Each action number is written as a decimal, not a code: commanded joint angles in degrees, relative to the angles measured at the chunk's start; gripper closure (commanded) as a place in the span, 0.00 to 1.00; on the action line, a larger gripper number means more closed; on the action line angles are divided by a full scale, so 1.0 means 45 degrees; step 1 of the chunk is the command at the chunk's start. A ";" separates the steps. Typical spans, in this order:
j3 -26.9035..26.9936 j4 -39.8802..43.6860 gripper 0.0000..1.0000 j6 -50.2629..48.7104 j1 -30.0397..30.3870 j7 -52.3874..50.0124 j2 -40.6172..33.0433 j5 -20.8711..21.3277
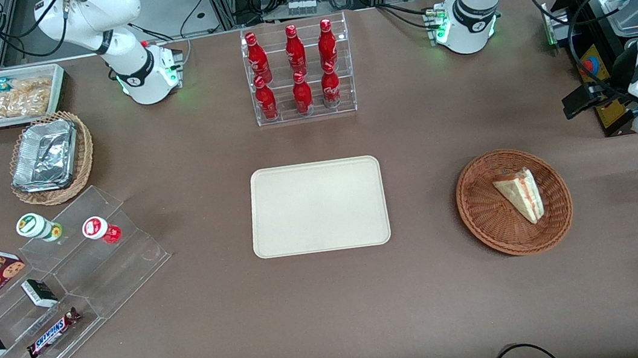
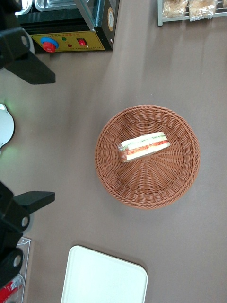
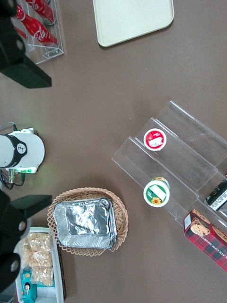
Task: Place sandwich from basket to tray
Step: 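Move the left gripper over the sandwich in the wicker basket, then lower the left gripper and close it on the wrapped sandwich, then lift the sandwich and carry it over the cream tray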
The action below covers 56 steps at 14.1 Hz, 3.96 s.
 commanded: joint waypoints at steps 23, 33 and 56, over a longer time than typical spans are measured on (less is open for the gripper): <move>0.0693 -0.7731 0.00 1.0645 0.0244 -0.5293 0.2510 -0.0149; 0.0674 -0.8787 0.69 1.2484 0.0244 -0.5312 0.3059 -0.0149; 0.0303 0.0058 0.78 0.7661 -0.9090 -0.9316 0.7393 0.0339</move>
